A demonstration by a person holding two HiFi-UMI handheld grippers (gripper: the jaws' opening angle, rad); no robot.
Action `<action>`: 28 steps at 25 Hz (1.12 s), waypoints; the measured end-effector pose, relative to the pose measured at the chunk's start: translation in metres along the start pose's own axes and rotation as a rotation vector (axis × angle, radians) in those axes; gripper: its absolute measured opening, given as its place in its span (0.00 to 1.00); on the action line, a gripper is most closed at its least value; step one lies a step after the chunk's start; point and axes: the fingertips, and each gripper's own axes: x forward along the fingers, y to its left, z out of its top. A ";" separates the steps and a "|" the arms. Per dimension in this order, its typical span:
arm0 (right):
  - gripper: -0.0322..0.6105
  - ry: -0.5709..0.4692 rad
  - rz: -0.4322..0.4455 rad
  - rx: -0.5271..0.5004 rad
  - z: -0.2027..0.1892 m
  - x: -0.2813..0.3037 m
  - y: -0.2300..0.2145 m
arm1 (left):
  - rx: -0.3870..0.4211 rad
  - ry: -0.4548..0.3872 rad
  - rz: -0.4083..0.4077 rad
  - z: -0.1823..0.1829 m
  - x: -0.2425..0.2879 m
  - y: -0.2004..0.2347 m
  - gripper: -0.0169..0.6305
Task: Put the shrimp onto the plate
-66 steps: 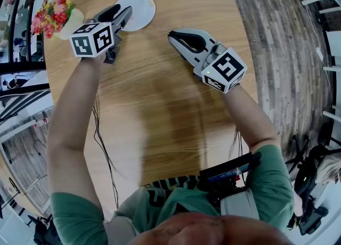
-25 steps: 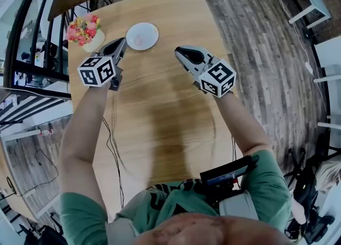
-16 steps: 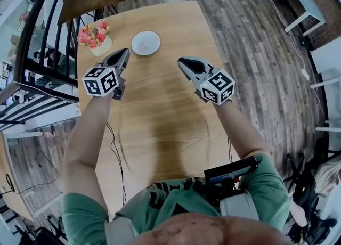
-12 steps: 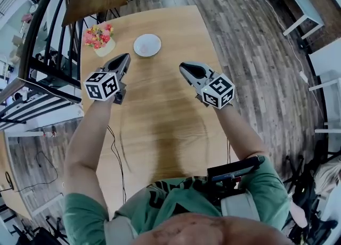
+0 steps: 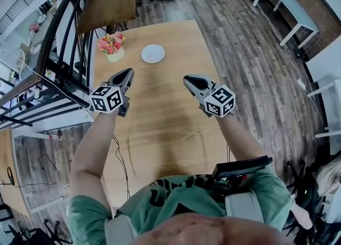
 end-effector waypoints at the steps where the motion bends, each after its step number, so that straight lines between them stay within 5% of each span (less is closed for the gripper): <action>1: 0.06 -0.003 0.001 0.000 0.005 -0.007 0.008 | 0.004 -0.005 0.000 0.003 -0.010 -0.009 0.03; 12: 0.06 -0.008 0.006 -0.012 0.031 -0.068 0.086 | -0.002 -0.067 -0.029 0.010 -0.112 -0.085 0.03; 28: 0.06 -0.043 0.078 0.035 0.058 -0.076 0.220 | 0.086 -0.111 -0.019 0.007 -0.294 -0.129 0.03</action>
